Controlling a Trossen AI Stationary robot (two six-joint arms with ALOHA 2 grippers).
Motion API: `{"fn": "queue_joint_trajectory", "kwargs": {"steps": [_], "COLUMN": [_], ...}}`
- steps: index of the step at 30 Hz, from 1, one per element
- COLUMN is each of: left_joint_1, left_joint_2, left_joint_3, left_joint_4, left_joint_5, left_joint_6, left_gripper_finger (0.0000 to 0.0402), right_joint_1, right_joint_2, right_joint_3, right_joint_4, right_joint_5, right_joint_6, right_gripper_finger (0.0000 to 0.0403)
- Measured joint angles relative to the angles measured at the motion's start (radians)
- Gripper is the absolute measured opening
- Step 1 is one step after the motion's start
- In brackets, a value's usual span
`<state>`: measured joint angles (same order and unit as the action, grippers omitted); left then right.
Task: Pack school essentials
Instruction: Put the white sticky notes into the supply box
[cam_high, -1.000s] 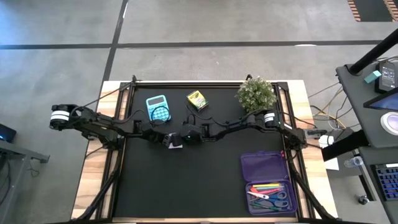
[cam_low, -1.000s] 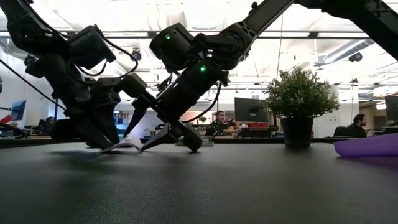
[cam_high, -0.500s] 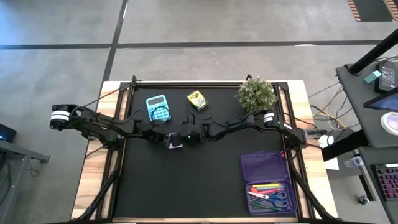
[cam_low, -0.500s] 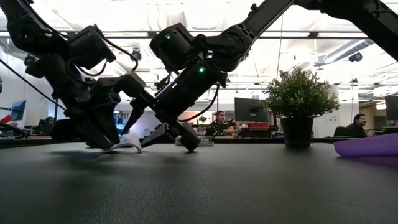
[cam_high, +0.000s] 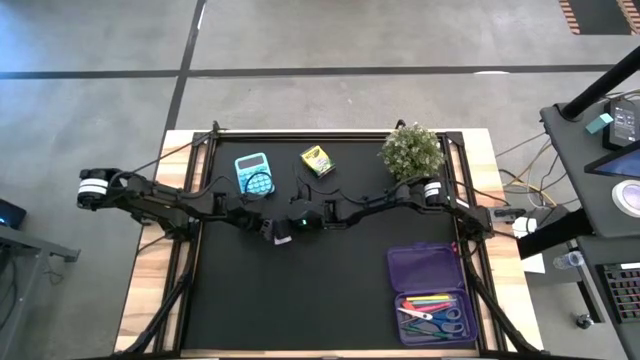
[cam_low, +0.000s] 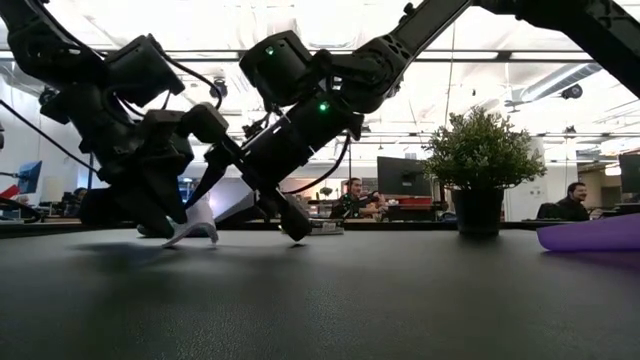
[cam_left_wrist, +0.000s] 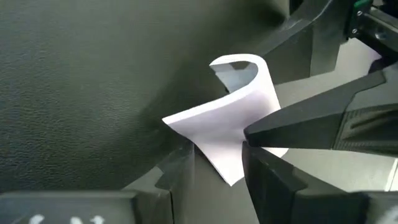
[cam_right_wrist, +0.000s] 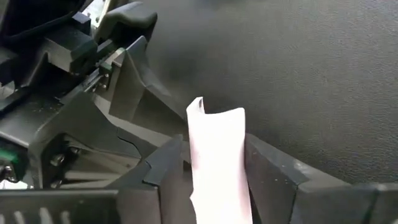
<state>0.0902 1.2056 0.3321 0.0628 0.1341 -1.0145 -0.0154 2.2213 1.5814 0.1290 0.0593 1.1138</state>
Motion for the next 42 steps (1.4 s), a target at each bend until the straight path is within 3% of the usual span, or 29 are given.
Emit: {"fn": "queue_joint_trajectory", "kwargs": {"steps": [8, 29, 42], "left_joint_1": [0.0, 0.002, 0.0], "left_joint_2": [-0.012, -0.017, -0.024], "left_joint_3": [0.0, 0.0, 0.01], "left_joint_4": [0.002, 0.036, 0.095], "left_joint_5": [0.024, 0.092, 0.117], "left_joint_6": [0.023, 0.032, 0.209], "left_gripper_finger": [0.0118, 0.0118, 0.0118], "right_joint_1": [0.0, 0.003, 0.003], "right_joint_2": [-0.007, -0.022, -0.038], "right_joint_3": [0.002, 0.002, 0.001], "right_joint_4": [-0.012, -0.015, -0.155], "right_joint_5": [-0.014, -0.014, -0.051], "right_joint_6": [-0.011, -0.059, -0.149], "right_gripper_finger": [0.012, 0.0148, 0.0139]}}
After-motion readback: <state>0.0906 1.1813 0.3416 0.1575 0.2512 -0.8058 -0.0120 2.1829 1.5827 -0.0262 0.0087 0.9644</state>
